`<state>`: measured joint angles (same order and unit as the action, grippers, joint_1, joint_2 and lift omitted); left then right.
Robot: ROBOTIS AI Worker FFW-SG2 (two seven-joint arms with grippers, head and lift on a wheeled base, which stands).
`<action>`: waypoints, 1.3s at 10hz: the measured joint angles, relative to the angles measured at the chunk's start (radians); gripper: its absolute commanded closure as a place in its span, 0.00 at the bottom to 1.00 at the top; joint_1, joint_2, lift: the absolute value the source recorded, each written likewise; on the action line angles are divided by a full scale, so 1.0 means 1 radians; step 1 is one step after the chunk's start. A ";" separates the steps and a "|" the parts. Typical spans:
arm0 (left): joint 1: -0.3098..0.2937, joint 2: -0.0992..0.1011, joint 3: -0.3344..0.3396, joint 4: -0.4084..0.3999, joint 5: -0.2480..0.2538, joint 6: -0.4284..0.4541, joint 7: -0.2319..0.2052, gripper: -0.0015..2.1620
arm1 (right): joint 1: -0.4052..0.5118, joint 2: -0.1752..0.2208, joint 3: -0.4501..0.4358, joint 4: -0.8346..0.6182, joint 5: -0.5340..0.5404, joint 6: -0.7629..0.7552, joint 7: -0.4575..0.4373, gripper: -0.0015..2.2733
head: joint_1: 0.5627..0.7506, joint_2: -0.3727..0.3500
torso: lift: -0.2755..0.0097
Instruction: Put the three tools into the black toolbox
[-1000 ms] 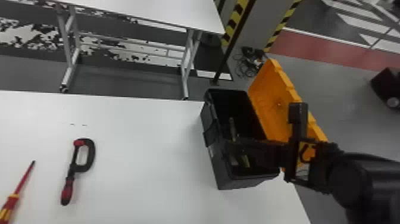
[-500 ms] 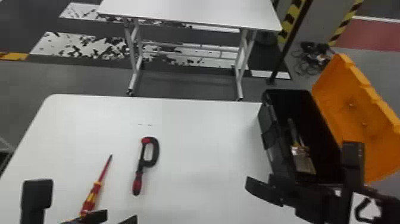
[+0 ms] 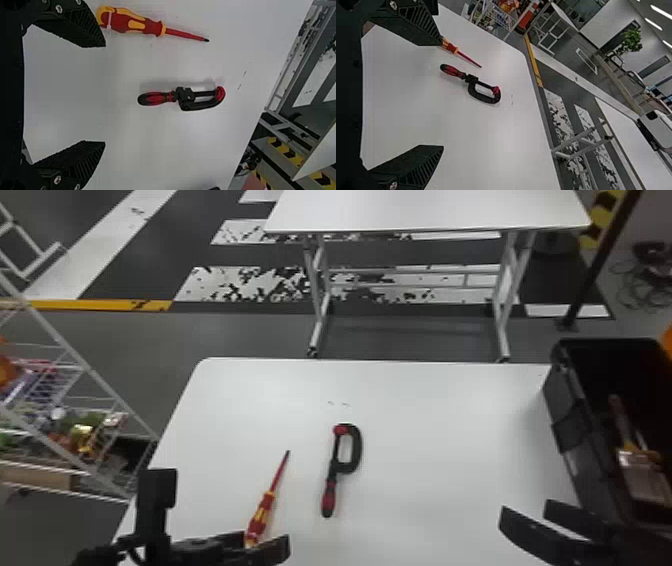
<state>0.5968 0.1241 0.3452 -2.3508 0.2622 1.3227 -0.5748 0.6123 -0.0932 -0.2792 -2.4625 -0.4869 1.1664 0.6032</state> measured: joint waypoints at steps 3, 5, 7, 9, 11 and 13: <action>-0.115 0.008 0.015 0.016 -0.064 0.191 0.007 0.09 | -0.005 -0.010 0.004 0.001 0.002 -0.004 0.018 0.03 | 0.70 0.88 | 0.79; -0.174 0.023 0.020 0.028 -0.130 0.240 0.021 0.07 | -0.006 -0.014 0.001 0.003 0.002 -0.004 0.024 0.03 | 0.70 0.93 | 0.79; -0.237 0.074 -0.009 0.054 -0.200 0.244 0.027 0.07 | -0.005 -0.017 -0.008 0.003 -0.002 -0.002 0.027 0.03 | 0.70 0.98 | 0.79; -0.293 0.120 -0.083 0.104 -0.287 0.244 0.014 0.07 | -0.003 -0.017 -0.013 0.004 -0.006 -0.002 0.029 0.03 | 0.70 0.99 | 0.79; -0.342 0.133 -0.151 0.176 -0.342 0.244 -0.012 0.07 | 0.001 -0.017 -0.023 0.003 -0.014 -0.004 0.033 0.03 | 0.70 0.97 | 0.79; -0.380 0.136 -0.211 0.249 -0.381 0.244 -0.029 0.07 | 0.003 -0.017 -0.042 0.002 -0.025 -0.004 0.034 0.03 | 0.70 0.92 | 0.79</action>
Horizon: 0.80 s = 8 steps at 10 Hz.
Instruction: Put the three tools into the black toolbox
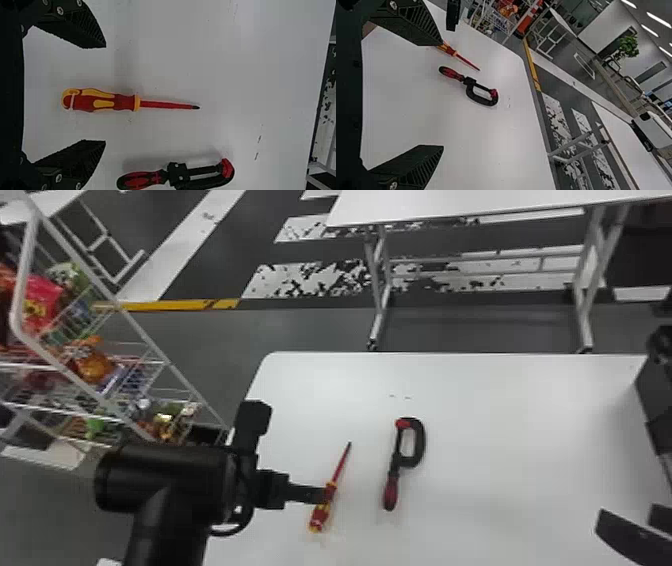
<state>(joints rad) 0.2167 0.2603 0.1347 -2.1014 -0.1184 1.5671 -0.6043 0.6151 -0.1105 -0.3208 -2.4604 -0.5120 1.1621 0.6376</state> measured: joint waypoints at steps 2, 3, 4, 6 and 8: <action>-0.043 0.003 -0.042 0.073 -0.012 0.000 -0.014 0.07 | 0.001 0.001 -0.013 0.003 -0.005 -0.005 0.007 0.03 | 0.70 0.89 | 0.79; -0.066 0.003 -0.058 0.108 -0.022 0.000 -0.025 0.07 | 0.001 0.001 -0.018 0.006 -0.007 -0.012 0.008 0.03 | 0.70 0.87 | 0.79; -0.092 0.003 -0.077 0.137 -0.037 0.000 -0.027 0.07 | 0.000 0.001 -0.023 0.015 -0.011 -0.021 0.010 0.03 | 0.70 0.86 | 0.79; -0.146 0.002 -0.140 0.187 -0.087 0.000 -0.029 0.07 | -0.007 0.001 -0.040 0.052 -0.044 -0.039 0.020 0.03 | 0.70 0.83 | 0.79; -0.182 -0.006 -0.184 0.229 -0.108 0.000 -0.029 0.07 | -0.015 0.001 -0.058 0.078 -0.075 -0.052 0.021 0.03 | 0.70 0.78 | 0.79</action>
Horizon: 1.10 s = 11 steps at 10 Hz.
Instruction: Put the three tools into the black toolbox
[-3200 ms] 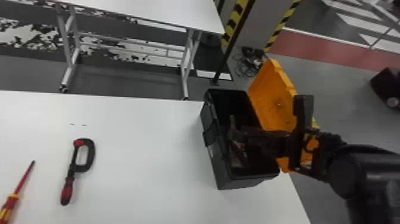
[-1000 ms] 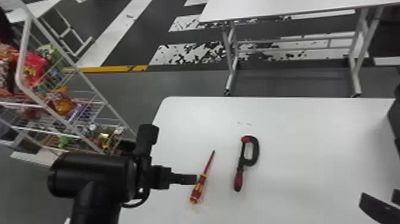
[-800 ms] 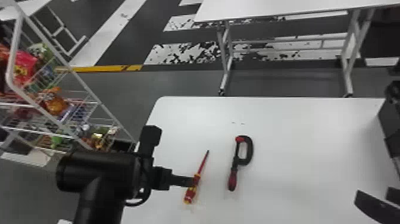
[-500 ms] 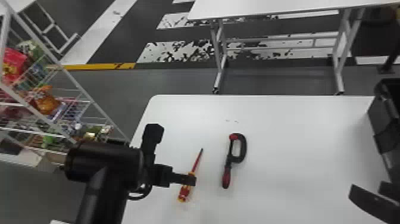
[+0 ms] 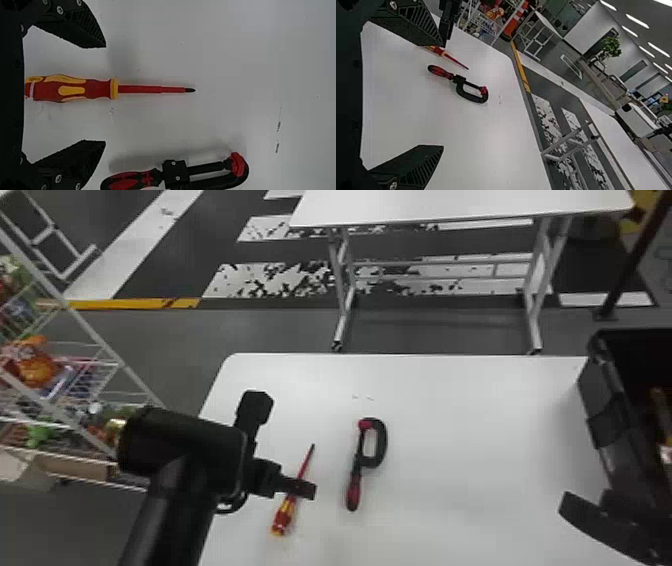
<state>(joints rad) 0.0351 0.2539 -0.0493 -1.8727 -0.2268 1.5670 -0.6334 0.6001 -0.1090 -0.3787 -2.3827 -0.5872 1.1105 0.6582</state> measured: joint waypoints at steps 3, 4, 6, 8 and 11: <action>-0.003 -0.011 -0.025 0.028 -0.002 0.000 0.000 0.07 | -0.015 0.000 -0.022 0.023 -0.026 -0.001 0.000 0.03 | 0.70 0.73 | 0.79; 0.004 -0.010 -0.024 0.028 -0.005 0.000 0.000 0.07 | -0.020 0.000 -0.026 0.035 -0.032 -0.001 0.000 0.03 | 0.70 0.73 | 0.79; 0.014 -0.002 -0.012 0.028 -0.017 0.000 -0.021 0.07 | -0.025 0.001 -0.028 0.046 -0.039 -0.002 0.000 0.03 | 0.70 0.75 | 0.79; 0.024 0.001 0.002 0.025 -0.027 0.000 -0.037 0.07 | -0.025 0.004 -0.029 0.046 -0.042 -0.002 0.000 0.03 | 0.70 0.76 | 0.79; 0.046 -0.001 0.005 0.030 -0.028 0.000 -0.031 0.07 | -0.024 0.008 -0.032 0.046 -0.048 0.001 -0.001 0.03 | 0.70 0.78 | 0.79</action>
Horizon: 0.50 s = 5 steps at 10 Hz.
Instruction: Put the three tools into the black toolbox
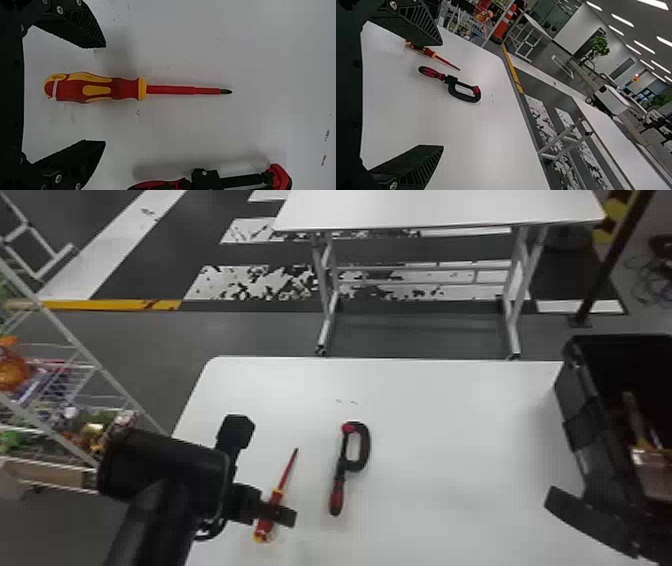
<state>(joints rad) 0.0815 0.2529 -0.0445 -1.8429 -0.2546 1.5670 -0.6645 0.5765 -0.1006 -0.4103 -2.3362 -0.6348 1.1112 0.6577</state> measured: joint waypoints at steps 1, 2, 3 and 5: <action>0.004 0.000 0.000 0.002 0.000 0.000 0.002 0.07 | 0.002 0.001 0.000 0.000 -0.002 -0.001 0.000 0.03 | 0.70 0.78 | 0.79; 0.006 0.001 0.000 0.006 -0.004 0.000 0.006 0.07 | 0.005 0.002 -0.002 0.000 -0.008 -0.002 0.000 0.03 | 0.70 0.79 | 0.79; 0.005 0.002 -0.004 0.012 -0.013 0.000 0.008 0.07 | 0.008 0.002 -0.006 0.001 -0.016 -0.003 0.000 0.03 | 0.70 0.80 | 0.79; -0.004 0.002 -0.016 0.019 -0.036 0.000 0.008 0.07 | 0.009 0.003 -0.021 0.012 -0.035 -0.007 0.000 0.03 | 0.70 0.79 | 0.79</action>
<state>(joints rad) 0.0774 0.2546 -0.0608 -1.8239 -0.2905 1.5670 -0.6565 0.5858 -0.0979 -0.4309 -2.3238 -0.6702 1.1044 0.6581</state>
